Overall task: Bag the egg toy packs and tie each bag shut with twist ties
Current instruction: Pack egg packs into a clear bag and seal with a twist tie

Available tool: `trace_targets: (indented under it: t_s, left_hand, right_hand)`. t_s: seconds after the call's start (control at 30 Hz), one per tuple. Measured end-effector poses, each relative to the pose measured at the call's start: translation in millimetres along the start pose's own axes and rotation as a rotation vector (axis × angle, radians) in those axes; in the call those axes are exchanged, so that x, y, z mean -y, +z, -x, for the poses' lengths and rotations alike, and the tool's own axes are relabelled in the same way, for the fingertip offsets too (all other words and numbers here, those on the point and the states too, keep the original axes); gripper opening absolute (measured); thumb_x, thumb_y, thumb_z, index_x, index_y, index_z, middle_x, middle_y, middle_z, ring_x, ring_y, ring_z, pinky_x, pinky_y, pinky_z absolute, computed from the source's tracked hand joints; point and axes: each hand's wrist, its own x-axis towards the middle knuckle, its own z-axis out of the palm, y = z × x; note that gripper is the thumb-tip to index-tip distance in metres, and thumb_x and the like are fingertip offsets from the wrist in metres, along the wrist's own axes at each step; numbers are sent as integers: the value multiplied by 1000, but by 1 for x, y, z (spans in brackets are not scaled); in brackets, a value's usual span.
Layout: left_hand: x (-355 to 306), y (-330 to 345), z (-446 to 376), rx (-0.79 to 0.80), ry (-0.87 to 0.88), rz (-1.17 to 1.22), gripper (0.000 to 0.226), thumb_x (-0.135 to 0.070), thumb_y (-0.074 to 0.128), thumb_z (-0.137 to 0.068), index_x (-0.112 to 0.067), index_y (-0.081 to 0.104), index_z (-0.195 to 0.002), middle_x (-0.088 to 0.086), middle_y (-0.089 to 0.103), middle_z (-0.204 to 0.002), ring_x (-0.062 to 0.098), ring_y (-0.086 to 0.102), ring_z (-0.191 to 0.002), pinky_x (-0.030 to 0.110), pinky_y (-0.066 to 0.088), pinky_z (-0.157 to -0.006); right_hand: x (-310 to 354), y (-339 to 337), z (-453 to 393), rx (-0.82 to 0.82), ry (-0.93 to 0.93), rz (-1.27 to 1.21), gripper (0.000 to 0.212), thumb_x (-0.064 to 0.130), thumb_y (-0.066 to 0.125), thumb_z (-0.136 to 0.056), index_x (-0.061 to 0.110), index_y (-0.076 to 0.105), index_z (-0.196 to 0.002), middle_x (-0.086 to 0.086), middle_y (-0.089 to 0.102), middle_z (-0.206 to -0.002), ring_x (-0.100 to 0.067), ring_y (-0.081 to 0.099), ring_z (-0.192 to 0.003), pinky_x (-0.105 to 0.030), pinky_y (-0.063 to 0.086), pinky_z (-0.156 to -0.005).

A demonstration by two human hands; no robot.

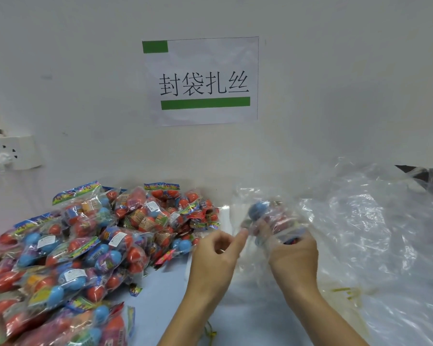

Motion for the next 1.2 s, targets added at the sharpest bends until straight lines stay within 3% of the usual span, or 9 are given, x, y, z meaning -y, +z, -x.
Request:
trace_targets:
  t_s: [0.1, 0.23, 0.4, 0.57, 0.77, 0.83, 0.93, 1.07, 1.2]
  left_hand:
    - [2, 7, 1, 84, 18, -16, 29, -29, 72, -89, -1, 67, -81, 0, 59, -58, 11, 52, -50, 22, 43, -51]
    - [2, 6, 0, 78, 96, 36, 15, -7, 62, -95, 3, 67, -85, 4, 56, -59, 11, 49, -51, 26, 43, -52]
    - [-8, 2, 4, -27, 205, 101, 25, -9, 63, -95, -5, 60, -70, -3, 51, -51, 10, 46, -50, 22, 41, -52]
    - [-11, 5, 9, 15, 180, 113, 28, -8, 62, -96, -6, 57, -68, -5, 49, -53, 8, 44, -52, 21, 39, -53]
    - [-4, 1, 1, -48, 55, 147, 26, -24, 56, -100, -10, 54, -78, -7, 57, -70, 11, 56, -75, 49, 55, -82]
    - [-1, -1, -3, -101, -26, 234, 24, -23, 55, -101, -8, 56, -81, 3, 62, -78, 20, 60, -81, 60, 55, -87]
    - [3, -5, -8, -194, -152, 374, 23, -21, 54, -102, -7, 57, -85, 19, 62, -91, 27, 58, -89, 64, 49, -94]
    - [3, -12, -12, -250, -246, 495, 21, -23, 52, -103, -11, 59, -87, 9, 62, -95, 25, 58, -92, 63, 47, -95]
    - [3, -16, -14, -291, -292, 565, 19, -25, 50, -104, -13, 58, -92, 10, 61, -97, 28, 60, -98, 50, 50, -84]
  right_hand:
    - [6, 2, 10, 82, -88, 11, 28, 7, 84, -77, 22, 61, -75, 15, 63, -53, 1, 53, -43, -9, 37, -43]
    - [10, 1, 12, 107, -145, 67, 36, -9, 75, -72, 24, 63, -78, 11, 66, -62, 6, 58, -52, -4, 40, -50]
    - [8, -3, 6, -12, -119, 171, 19, 18, 84, -76, 22, 67, -83, 15, 64, -68, 6, 61, -62, -5, 40, -55]
    - [2, -3, 2, 46, -9, 269, 15, 20, 74, -81, 16, 60, -84, 1, 65, -77, -8, 52, -61, -17, 35, -53]
    - [9, 1, 13, 341, -7, 174, 22, 32, 79, -81, 25, 64, -96, 10, 70, -87, 1, 64, -74, -12, 46, -62]
    - [11, 3, 18, 437, -67, 138, 21, 30, 78, -83, 24, 63, -97, 11, 70, -88, 1, 65, -79, -15, 49, -71]
    - [16, 4, 22, 483, -291, 212, 12, 23, 67, -92, 27, 57, -94, 12, 63, -85, -3, 60, -79, -12, 43, -68]
    - [21, 4, 25, 513, -592, 286, 22, 4, 52, -95, 24, 58, -100, 16, 59, -90, -9, 57, -87, -16, 44, -71]
    - [32, -4, 23, 241, -894, 180, 29, 4, 50, -87, 12, 73, -103, 13, 69, -97, -1, 64, -92, -6, 47, -81]
